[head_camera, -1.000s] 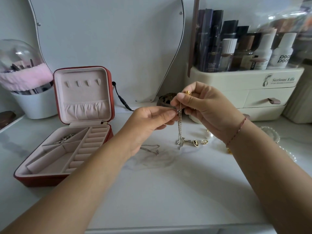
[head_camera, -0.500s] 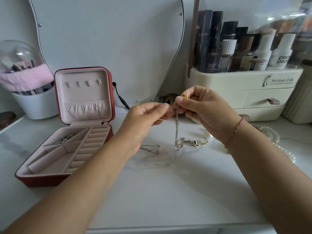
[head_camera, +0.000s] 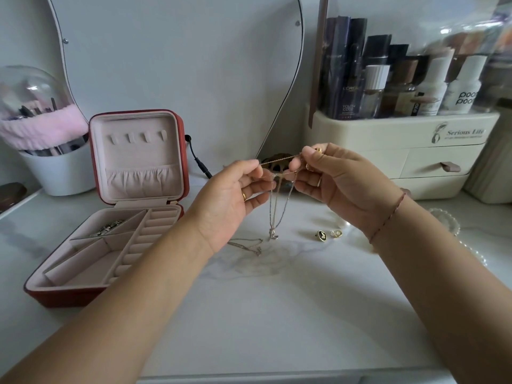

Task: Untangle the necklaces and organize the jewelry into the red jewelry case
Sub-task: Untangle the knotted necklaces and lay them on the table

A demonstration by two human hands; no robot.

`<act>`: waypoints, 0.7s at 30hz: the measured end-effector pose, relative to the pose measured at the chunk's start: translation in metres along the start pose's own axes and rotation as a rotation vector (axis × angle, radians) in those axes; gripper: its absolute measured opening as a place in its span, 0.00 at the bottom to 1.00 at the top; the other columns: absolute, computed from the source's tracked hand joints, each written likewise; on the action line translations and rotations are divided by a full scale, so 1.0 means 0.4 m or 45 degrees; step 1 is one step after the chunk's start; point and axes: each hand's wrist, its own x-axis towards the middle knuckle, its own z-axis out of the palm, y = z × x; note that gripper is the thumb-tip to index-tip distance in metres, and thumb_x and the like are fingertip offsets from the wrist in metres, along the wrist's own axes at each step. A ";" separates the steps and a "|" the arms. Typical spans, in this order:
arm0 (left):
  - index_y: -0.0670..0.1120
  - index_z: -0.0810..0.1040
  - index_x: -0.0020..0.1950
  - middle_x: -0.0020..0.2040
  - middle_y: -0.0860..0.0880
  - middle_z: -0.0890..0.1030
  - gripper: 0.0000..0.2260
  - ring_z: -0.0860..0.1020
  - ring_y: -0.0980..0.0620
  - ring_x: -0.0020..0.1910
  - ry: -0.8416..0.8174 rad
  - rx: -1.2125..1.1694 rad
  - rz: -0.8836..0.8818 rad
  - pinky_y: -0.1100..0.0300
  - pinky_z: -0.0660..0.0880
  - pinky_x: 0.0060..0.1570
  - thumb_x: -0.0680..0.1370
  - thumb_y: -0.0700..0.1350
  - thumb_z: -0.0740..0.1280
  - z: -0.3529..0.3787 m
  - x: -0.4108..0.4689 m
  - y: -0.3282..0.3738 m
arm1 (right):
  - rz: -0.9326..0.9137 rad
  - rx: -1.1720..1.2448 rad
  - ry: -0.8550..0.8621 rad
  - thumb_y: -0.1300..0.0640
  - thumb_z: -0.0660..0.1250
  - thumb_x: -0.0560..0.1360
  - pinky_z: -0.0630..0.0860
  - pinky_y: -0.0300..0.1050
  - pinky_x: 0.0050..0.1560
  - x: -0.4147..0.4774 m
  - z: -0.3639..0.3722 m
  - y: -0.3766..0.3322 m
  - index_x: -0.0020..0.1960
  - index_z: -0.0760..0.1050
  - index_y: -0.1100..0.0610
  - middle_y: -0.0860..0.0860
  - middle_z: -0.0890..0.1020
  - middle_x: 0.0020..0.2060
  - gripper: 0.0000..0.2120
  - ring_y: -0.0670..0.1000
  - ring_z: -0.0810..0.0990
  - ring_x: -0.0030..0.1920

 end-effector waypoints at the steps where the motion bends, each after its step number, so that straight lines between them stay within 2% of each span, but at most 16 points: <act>1: 0.47 0.71 0.36 0.36 0.50 0.81 0.12 0.79 0.53 0.39 0.010 -0.007 -0.010 0.59 0.73 0.45 0.79 0.44 0.60 0.001 0.000 -0.002 | -0.012 -0.006 0.012 0.61 0.60 0.79 0.77 0.38 0.37 0.000 0.001 0.001 0.41 0.66 0.54 0.50 0.81 0.31 0.08 0.48 0.82 0.34; 4: 0.46 0.71 0.35 0.35 0.50 0.81 0.12 0.79 0.53 0.37 0.009 -0.037 -0.013 0.59 0.75 0.44 0.78 0.44 0.61 0.001 0.001 -0.002 | -0.069 -0.061 0.034 0.61 0.60 0.79 0.72 0.37 0.33 0.001 0.006 0.003 0.41 0.66 0.54 0.50 0.79 0.30 0.09 0.47 0.77 0.29; 7: 0.46 0.74 0.34 0.35 0.49 0.81 0.06 0.80 0.53 0.36 -0.047 -0.086 -0.005 0.60 0.76 0.44 0.71 0.45 0.66 0.004 -0.002 0.002 | -0.108 -0.080 0.052 0.62 0.61 0.78 0.71 0.37 0.31 0.001 0.009 0.004 0.40 0.66 0.55 0.52 0.78 0.29 0.10 0.48 0.73 0.28; 9: 0.46 0.75 0.37 0.36 0.49 0.81 0.03 0.81 0.53 0.37 -0.105 -0.056 0.003 0.60 0.76 0.46 0.68 0.43 0.69 0.005 -0.004 -0.001 | -0.138 -0.121 0.080 0.63 0.62 0.78 0.70 0.37 0.31 0.000 0.011 0.007 0.40 0.66 0.55 0.52 0.76 0.28 0.10 0.48 0.70 0.27; 12: 0.48 0.70 0.39 0.38 0.50 0.82 0.10 0.82 0.52 0.39 -0.165 0.035 0.011 0.62 0.78 0.44 0.72 0.34 0.68 0.006 -0.007 -0.008 | -0.187 -0.171 0.061 0.64 0.62 0.77 0.68 0.40 0.33 -0.003 0.014 0.007 0.40 0.66 0.56 0.53 0.75 0.28 0.10 0.49 0.69 0.27; 15: 0.48 0.67 0.40 0.39 0.47 0.84 0.12 0.82 0.51 0.37 -0.145 0.133 -0.011 0.64 0.77 0.38 0.77 0.33 0.62 0.007 -0.010 -0.010 | -0.197 -0.177 0.003 0.63 0.62 0.78 0.70 0.40 0.34 -0.006 0.016 0.001 0.40 0.66 0.56 0.53 0.77 0.30 0.09 0.49 0.73 0.28; 18: 0.48 0.67 0.41 0.36 0.48 0.83 0.11 0.74 0.54 0.27 -0.093 0.262 0.023 0.66 0.72 0.33 0.78 0.34 0.62 0.006 -0.012 -0.011 | -0.186 -0.161 -0.015 0.63 0.62 0.78 0.67 0.37 0.28 -0.008 0.017 0.000 0.41 0.66 0.56 0.55 0.76 0.31 0.09 0.48 0.68 0.24; 21: 0.47 0.68 0.40 0.35 0.48 0.80 0.10 0.66 0.55 0.25 -0.043 0.300 0.047 0.66 0.66 0.29 0.78 0.35 0.63 0.002 -0.011 -0.010 | -0.204 -0.183 0.010 0.64 0.62 0.78 0.61 0.36 0.23 -0.005 0.014 0.003 0.40 0.65 0.57 0.57 0.75 0.32 0.09 0.46 0.63 0.21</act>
